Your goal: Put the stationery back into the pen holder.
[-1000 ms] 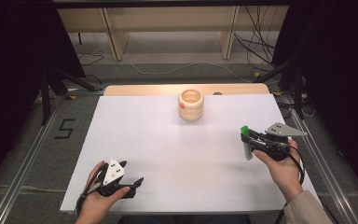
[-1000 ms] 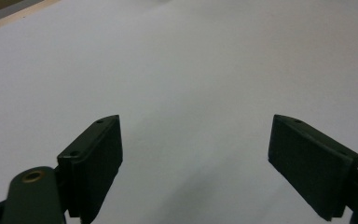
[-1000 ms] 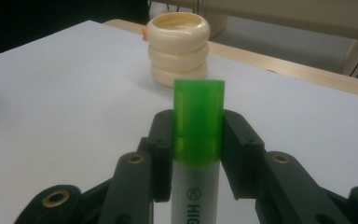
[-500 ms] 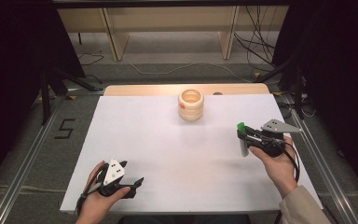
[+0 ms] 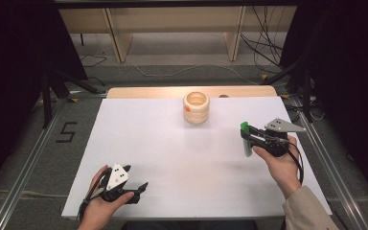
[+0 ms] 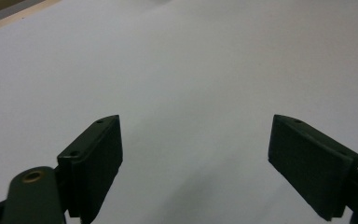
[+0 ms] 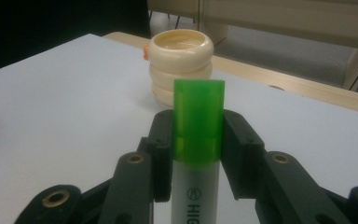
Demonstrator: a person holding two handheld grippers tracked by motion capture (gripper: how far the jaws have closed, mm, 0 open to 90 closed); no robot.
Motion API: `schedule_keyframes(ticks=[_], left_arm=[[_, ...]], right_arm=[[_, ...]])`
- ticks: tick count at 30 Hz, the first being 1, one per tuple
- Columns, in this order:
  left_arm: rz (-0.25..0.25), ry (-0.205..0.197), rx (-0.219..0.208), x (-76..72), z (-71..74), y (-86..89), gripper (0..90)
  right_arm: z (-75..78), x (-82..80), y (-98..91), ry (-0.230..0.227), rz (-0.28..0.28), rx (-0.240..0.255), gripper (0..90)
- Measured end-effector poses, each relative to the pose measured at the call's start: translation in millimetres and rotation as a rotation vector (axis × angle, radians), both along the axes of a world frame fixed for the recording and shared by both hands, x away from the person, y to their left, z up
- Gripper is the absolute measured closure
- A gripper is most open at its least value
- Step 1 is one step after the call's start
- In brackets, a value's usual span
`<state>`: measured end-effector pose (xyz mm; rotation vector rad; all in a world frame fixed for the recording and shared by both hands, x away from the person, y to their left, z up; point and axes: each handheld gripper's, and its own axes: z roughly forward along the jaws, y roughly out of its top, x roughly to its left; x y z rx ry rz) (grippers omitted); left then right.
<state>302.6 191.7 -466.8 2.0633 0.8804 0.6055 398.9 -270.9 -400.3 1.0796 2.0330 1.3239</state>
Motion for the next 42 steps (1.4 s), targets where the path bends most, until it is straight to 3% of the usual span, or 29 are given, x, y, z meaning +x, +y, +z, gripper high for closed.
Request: schedule_keyframes(ticks=[42], left_arm=[[-0.005,-0.004,0.002,-0.3,0.7,-0.6,17.5]], right_arm=[[8.3,21.4,11.7,-0.036,-0.017,0.022,67.3]])
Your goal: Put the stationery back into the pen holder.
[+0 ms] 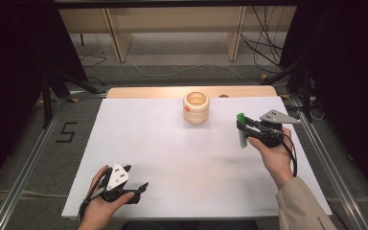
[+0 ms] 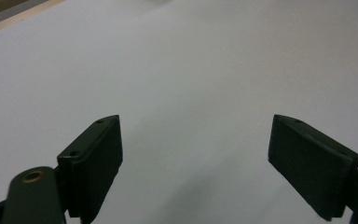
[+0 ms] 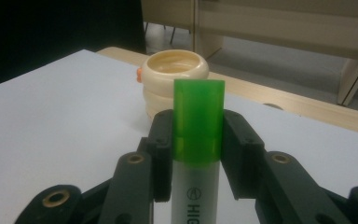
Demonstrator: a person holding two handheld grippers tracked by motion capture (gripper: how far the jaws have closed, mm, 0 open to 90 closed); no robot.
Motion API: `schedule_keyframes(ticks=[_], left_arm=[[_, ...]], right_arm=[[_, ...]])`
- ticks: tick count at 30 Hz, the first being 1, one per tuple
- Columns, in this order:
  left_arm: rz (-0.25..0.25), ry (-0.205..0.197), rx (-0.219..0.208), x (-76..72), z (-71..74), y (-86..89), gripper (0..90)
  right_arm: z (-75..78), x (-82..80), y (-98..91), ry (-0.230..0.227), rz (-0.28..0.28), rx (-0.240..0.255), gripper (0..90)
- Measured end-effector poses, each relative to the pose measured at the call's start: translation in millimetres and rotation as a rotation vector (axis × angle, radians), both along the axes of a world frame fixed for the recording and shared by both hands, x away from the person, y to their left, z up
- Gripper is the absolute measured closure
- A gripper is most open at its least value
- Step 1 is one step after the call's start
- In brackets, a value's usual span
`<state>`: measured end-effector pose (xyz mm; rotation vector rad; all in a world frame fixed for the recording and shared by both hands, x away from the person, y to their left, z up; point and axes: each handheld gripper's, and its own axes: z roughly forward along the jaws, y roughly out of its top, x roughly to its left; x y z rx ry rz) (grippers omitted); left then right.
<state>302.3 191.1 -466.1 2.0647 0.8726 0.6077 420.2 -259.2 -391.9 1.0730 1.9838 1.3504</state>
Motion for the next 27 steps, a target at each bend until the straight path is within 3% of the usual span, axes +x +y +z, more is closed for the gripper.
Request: schedule_keyframes(ticks=[27], left_arm=[[0.001,-0.001,-0.005,-0.3,-0.3,-1.2,17.4]], right_arm=[[6.5,15.8,10.5,-0.019,-0.007,0.024,67.3]])
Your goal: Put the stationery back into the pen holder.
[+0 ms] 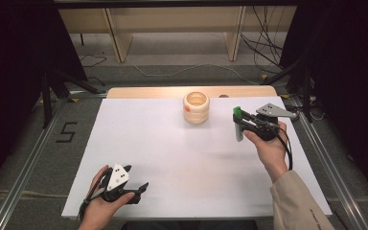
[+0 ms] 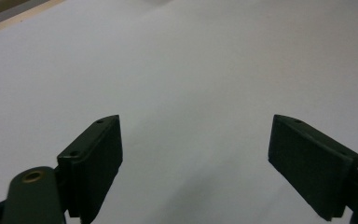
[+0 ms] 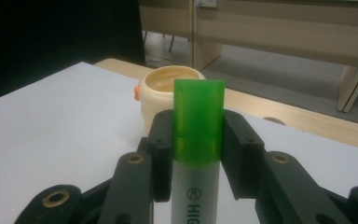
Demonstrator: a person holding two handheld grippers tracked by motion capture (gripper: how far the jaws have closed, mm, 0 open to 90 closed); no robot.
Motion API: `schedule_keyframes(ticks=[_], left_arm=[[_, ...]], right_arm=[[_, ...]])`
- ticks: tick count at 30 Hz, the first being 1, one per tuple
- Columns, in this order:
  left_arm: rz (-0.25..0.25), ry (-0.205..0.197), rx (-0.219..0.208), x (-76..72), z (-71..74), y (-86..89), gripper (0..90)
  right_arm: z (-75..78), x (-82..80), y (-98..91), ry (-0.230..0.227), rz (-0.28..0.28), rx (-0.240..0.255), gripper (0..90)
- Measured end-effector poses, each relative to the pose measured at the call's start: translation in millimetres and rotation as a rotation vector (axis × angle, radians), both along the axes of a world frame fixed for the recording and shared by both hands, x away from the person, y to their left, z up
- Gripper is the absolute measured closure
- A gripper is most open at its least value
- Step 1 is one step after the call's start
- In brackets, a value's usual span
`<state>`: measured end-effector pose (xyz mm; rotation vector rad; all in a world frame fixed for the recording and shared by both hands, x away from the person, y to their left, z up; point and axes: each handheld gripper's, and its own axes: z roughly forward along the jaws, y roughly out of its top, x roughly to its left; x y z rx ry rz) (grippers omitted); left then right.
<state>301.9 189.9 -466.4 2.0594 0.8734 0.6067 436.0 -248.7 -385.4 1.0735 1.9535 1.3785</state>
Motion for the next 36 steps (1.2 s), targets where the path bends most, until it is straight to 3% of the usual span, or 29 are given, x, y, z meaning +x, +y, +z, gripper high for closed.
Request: schedule_keyframes(ticks=[36], left_arm=[[-0.006,0.004,0.000,0.1,-0.3,-0.3,17.5]], right_arm=[[9.3,29.3,25.2,-0.019,0.010,0.019,67.3]])
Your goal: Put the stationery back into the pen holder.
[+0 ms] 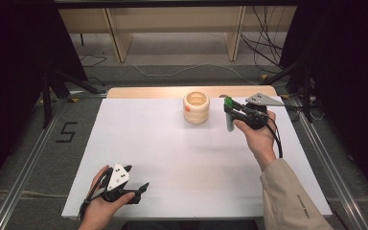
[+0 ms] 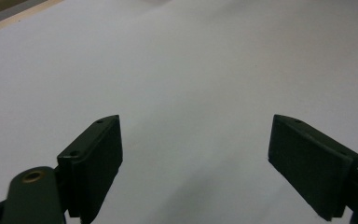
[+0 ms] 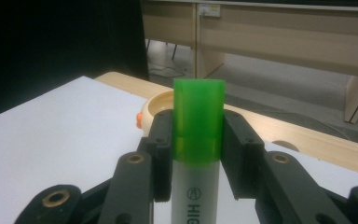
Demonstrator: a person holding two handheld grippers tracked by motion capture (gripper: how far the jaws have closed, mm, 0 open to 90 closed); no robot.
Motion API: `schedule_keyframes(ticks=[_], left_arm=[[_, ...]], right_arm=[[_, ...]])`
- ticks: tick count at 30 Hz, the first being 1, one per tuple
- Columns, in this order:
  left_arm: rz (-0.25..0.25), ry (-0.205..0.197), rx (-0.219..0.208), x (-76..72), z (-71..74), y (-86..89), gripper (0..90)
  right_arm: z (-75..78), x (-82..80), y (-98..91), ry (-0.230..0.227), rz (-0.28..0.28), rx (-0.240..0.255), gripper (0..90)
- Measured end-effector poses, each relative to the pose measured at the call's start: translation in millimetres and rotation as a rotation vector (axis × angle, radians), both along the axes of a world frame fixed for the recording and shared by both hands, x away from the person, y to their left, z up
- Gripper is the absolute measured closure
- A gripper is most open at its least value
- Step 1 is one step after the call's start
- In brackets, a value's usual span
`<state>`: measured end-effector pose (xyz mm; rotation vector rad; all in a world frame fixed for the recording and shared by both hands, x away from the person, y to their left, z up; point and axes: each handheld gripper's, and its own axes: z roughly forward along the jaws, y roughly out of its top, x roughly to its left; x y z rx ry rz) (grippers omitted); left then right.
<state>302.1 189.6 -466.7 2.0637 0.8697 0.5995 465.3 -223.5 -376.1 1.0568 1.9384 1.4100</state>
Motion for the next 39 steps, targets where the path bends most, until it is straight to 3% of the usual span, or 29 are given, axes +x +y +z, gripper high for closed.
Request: schedule_keyframes(ticks=[13,39], left_arm=[[-0.001,0.002,-0.002,0.3,-0.4,-0.2,17.5],[-0.003,0.004,-0.006,1.2,-1.4,-1.3,17.4]], right_arm=[[3.9,13.1,11.5,-0.020,0.013,0.020,67.3],[16.6,62.3,38.2,-0.074,0.015,0.100,67.3]])
